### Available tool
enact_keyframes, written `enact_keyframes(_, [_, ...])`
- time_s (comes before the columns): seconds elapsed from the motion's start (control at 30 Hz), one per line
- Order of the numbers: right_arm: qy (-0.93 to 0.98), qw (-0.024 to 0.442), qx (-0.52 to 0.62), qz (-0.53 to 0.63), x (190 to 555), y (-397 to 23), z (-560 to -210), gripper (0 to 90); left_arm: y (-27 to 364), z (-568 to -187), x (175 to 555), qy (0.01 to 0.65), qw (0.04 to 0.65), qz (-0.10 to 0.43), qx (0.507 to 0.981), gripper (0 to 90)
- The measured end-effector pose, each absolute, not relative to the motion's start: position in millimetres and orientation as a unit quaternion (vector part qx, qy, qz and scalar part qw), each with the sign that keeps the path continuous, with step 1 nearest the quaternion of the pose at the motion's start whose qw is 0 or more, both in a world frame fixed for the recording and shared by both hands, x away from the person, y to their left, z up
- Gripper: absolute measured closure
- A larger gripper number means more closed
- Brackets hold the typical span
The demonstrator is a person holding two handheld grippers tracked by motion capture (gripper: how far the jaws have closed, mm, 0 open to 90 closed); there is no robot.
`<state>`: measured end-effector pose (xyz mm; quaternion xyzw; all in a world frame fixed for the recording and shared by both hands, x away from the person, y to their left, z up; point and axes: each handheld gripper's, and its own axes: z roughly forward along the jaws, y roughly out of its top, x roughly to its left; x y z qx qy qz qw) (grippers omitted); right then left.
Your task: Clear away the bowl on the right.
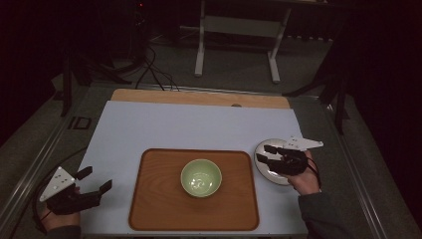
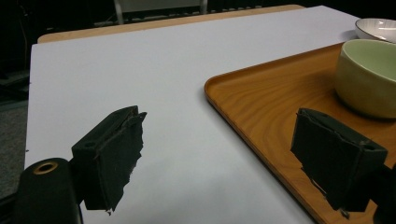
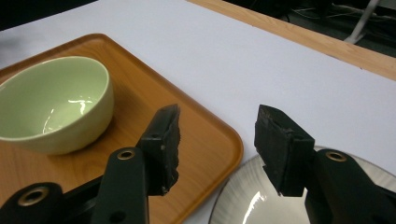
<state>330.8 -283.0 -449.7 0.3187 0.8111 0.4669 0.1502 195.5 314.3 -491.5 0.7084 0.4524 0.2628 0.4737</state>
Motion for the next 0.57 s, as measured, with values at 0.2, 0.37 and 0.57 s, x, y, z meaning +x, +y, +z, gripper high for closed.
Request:
enact_keyframes(0.2, [0.805,0.159,0.328,0.468,325,-294,-452,49.3,315,-492,196,0.453,0.473,0.263,0.708,16.0])
enact_keyframes(0.37, [0.797,0.164,0.338,0.473,317,-307,-456,49.4,314,-492,196,0.453,0.473,0.263,0.708,16.0])
enact_keyframes(0.57, [0.789,0.164,0.349,0.479,314,-316,-458,49.3,314,-492,196,0.453,0.472,0.262,0.709,16.0])
